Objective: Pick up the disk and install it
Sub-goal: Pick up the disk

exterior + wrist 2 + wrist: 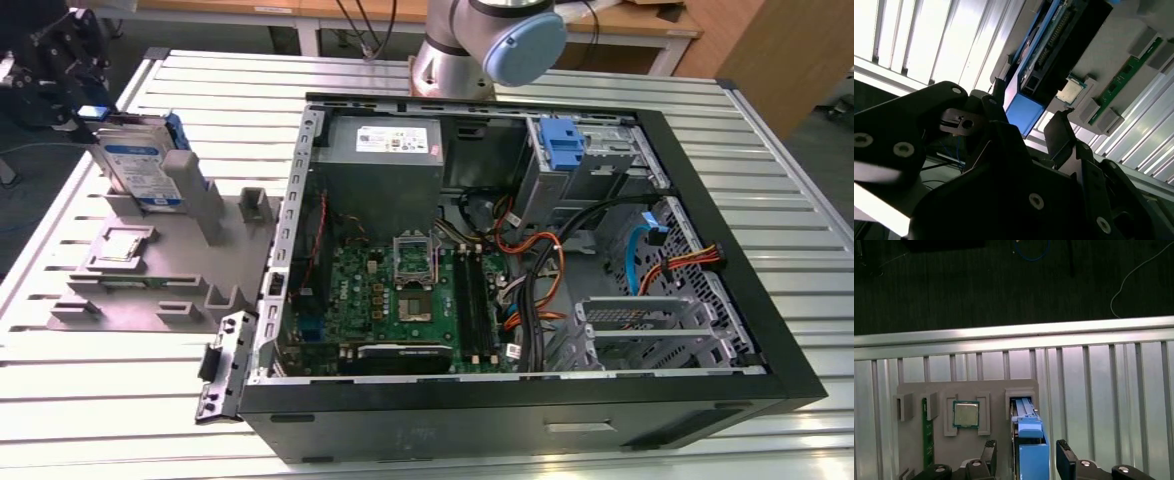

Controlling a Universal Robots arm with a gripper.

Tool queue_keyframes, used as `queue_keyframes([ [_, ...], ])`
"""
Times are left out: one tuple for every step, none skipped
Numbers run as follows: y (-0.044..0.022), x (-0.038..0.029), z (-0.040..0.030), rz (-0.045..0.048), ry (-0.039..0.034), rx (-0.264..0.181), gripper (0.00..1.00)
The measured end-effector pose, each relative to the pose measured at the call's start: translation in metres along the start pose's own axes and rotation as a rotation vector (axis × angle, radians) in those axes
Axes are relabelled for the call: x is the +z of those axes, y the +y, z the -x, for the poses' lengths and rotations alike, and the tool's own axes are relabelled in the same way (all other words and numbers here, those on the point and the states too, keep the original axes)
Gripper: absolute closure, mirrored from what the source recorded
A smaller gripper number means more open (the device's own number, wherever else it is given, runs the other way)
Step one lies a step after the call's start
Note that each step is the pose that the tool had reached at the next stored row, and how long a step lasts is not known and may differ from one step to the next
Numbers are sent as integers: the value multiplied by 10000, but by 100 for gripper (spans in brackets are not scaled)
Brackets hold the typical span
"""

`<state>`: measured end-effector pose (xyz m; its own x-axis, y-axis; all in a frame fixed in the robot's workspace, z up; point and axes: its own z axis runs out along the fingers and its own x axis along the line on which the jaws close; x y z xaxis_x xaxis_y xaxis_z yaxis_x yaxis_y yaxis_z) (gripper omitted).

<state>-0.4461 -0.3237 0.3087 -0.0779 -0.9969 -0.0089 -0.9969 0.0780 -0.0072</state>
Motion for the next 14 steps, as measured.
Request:
queue_keyframes([
  [0,0,0,0,0,0,42],
  [0,1,0,0,0,0,42],
  [0,6,0,-3,-2,0,42],
  [0,13,0,-4,-2,0,42],
  [0,19,0,-2,-1,0,42],
  [0,27,0,0,0,0,42],
  [0,36,0,0,0,0,42],
  [0,44,0,-1,-1,0,44],
  [1,54,0,0,0,0,44],
  [1,85,0,0,0,0,50],
  [1,104,0,0,0,0,50],
  [1,122,0,0,-1,0,50],
  [3,176,-1,5,1,0,50],
  [3,176,-1,5,1,0,50],
])
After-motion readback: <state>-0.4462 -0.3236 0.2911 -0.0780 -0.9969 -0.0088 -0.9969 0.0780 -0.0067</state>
